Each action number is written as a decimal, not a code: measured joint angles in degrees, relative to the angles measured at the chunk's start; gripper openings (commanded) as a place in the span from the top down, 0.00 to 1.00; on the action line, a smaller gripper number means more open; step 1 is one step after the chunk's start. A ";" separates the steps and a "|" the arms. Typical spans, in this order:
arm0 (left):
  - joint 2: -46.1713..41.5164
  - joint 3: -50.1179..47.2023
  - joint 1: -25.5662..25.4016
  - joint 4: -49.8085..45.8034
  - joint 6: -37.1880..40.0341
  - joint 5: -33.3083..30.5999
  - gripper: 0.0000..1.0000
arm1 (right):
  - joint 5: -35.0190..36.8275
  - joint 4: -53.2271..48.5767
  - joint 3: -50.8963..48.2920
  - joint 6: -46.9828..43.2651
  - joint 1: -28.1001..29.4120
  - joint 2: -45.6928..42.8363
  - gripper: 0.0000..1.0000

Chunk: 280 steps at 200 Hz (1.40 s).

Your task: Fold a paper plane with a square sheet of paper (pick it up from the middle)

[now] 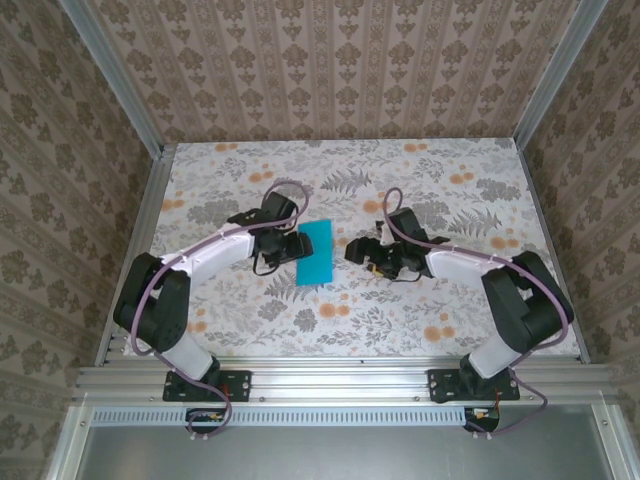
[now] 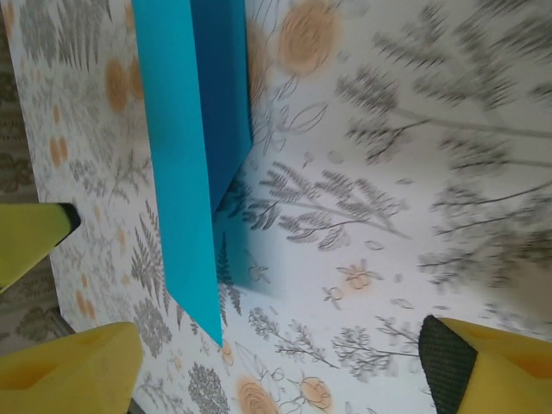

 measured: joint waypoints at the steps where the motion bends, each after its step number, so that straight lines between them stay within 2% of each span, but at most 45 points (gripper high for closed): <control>1: 0.02 -0.24 0.09 0.26 -0.28 0.22 0.41 | -0.09 0.04 0.07 0.00 0.09 0.13 0.19; 33: 0.00 -2.84 1.25 4.57 -2.12 3.19 0.41 | -1.97 2.60 1.92 4.11 3.52 5.05 0.28; 93: -0.02 -2.97 2.71 7.41 -2.86 3.87 0.41 | -4.81 6.84 3.45 9.70 7.69 9.79 0.46; 151: -0.02 -2.97 3.41 7.85 -2.91 4.33 0.42 | -6.60 8.83 3.45 12.66 8.22 11.76 0.75; 196: 0.00 -2.97 3.48 9.66 -2.86 6.62 0.50 | -6.62 7.98 3.43 12.35 8.24 11.39 0.96; 253: 5.05 -1.55 3.48 14.60 -1.97 10.08 0.65 | -9.40 -0.26 4.15 5.55 5.03 11.13 0.98; 280: 9.07 -0.94 3.48 16.04 -1.97 10.93 0.67 | -10.64 -5.20 6.14 1.22 3.17 11.13 0.97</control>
